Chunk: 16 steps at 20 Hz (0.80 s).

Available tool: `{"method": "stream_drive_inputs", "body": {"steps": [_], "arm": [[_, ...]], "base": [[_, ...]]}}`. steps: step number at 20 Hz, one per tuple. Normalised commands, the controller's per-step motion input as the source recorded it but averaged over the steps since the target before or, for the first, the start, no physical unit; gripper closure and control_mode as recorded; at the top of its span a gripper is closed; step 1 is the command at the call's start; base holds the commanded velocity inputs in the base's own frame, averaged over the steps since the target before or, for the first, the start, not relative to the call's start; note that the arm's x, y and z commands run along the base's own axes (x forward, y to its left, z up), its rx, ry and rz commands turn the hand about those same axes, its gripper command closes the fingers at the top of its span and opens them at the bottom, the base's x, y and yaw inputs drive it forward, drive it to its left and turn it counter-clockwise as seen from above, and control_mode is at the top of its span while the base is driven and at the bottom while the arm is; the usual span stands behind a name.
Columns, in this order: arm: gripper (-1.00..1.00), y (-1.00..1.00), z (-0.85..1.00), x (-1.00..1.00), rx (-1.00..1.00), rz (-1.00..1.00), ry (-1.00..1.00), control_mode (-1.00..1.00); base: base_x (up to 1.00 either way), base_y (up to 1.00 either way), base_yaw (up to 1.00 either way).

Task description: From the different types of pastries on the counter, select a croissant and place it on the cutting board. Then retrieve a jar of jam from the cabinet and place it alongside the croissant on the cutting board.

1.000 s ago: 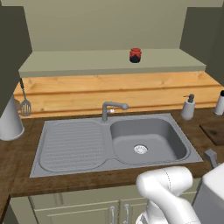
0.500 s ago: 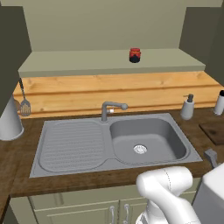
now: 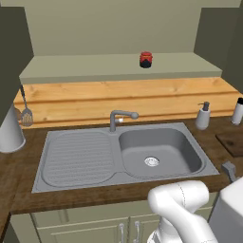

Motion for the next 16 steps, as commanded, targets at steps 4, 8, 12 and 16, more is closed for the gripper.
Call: {"method": "stream_drive_inputs", "body": {"steps": [4,8,12,16], "arm": [[-1.0,0.0,0.0,0.0,0.0,0.0,0.0,-1.0],[-1.0,0.0,0.0,0.0,0.0,0.0,0.0,-1.0],[-1.0,0.0,0.0,0.0,0.0,0.0,0.0,-1.0],[-1.0,0.0,0.0,0.0,0.0,0.0,0.0,-1.0]], "base": [[0.0,0.0,0.0],[0.0,0.0,0.0],[0.0,0.0,0.0],[0.0,0.0,0.0]]}}
